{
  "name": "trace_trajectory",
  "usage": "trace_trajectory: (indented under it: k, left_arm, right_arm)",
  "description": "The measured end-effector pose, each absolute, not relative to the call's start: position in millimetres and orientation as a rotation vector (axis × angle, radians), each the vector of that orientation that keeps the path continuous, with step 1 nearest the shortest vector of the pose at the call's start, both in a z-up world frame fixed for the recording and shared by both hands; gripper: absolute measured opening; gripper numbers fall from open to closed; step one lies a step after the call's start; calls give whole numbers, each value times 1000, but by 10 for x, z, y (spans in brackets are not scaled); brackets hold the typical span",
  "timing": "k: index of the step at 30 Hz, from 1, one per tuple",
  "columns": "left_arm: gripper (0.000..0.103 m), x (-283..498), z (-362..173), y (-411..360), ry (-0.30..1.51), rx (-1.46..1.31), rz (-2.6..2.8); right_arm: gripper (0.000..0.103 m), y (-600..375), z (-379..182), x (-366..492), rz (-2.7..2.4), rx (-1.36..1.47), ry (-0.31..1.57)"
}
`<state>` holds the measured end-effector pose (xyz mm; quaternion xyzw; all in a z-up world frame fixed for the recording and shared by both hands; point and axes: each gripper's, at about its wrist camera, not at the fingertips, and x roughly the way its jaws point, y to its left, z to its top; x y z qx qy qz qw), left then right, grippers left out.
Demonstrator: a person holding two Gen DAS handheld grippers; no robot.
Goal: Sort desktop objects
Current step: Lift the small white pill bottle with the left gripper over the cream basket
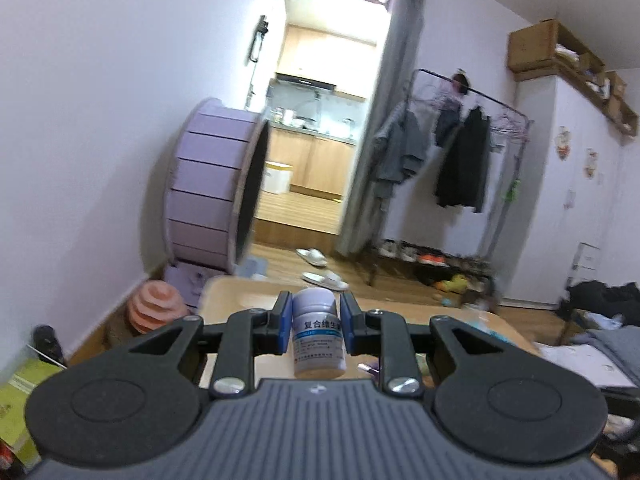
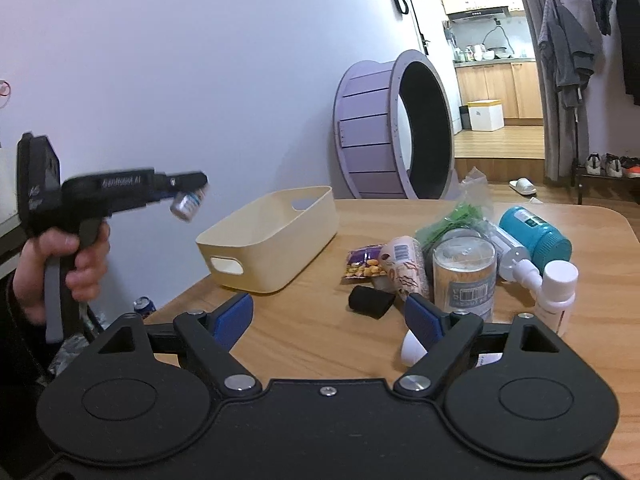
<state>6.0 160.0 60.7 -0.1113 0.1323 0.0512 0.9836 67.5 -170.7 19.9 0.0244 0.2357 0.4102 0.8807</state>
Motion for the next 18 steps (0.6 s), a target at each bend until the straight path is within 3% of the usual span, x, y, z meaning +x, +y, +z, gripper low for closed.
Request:
trace_trajectory:
  k: [14, 18]
  left_arm:
    - [25, 225, 233, 1783, 350, -197, 132]
    - [31, 146, 209, 1846, 370, -218, 146]
  right_arm:
    - [83, -1562, 32, 748, 831, 3, 543]
    - [83, -1555, 15, 728, 830, -7, 551]
